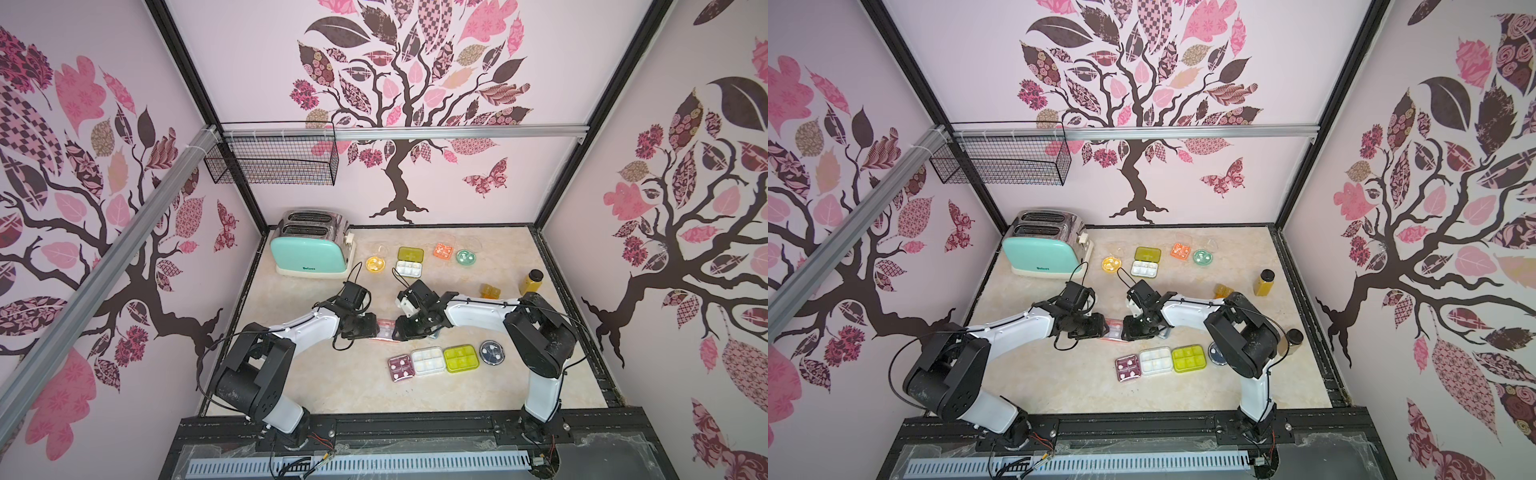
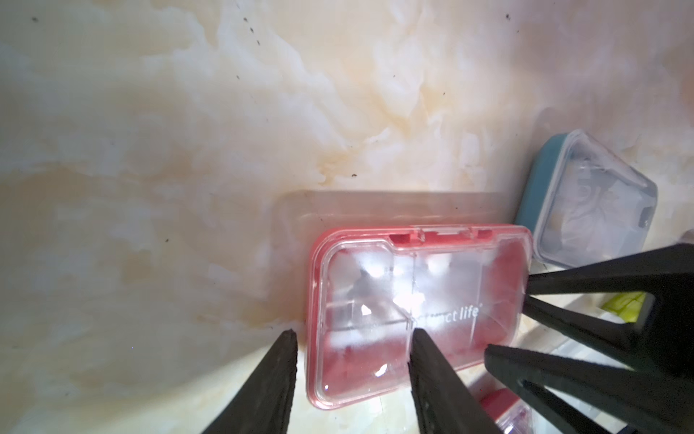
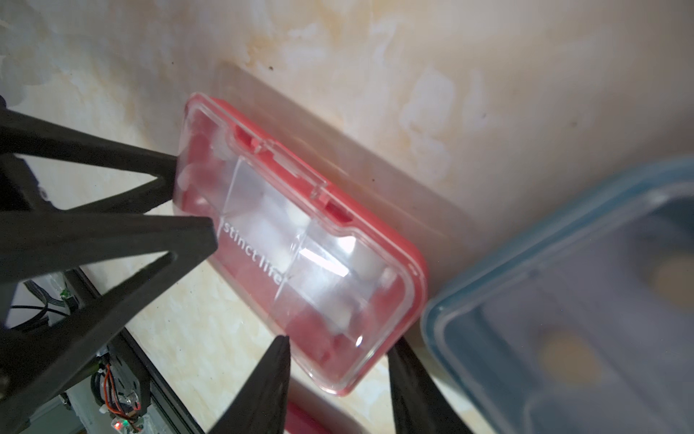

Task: Close pillboxes
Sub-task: Close the lid on the pillbox, then move the pillbox to the center of the board.

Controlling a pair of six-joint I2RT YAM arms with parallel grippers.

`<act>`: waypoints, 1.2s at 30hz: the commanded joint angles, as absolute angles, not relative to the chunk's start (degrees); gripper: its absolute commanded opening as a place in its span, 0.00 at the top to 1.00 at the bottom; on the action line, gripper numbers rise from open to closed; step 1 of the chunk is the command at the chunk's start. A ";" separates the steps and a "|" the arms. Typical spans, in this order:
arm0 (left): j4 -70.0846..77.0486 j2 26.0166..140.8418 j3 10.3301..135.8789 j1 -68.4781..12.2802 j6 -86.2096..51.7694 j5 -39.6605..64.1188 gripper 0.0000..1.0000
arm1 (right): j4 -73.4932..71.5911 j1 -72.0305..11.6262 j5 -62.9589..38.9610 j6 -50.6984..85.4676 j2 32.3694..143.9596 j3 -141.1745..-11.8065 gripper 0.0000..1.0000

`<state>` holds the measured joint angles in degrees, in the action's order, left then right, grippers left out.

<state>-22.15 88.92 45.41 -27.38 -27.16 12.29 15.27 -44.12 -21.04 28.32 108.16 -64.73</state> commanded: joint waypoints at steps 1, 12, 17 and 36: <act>-25.15 89.08 45.51 -27.60 -26.42 10.46 0.49 | 17.93 -43.90 -19.43 27.65 108.71 -66.82 0.53; -36.31 84.29 57.50 -27.60 -22.67 1.88 0.46 | 13.25 -39.28 -26.72 29.63 97.26 -64.19 0.22; -38.14 88.19 66.78 -27.10 -19.83 -4.54 0.45 | 15.10 -38.85 -27.04 28.41 91.13 -62.15 0.21; -42.75 117.69 98.06 -18.99 -16.33 -6.36 0.49 | 12.39 -38.85 -28.90 33.33 70.31 -41.90 0.15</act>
<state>-41.89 115.66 96.05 -19.11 -16.78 -5.93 13.63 -38.70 -27.42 32.25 71.48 -42.59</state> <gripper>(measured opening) 0.517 0.852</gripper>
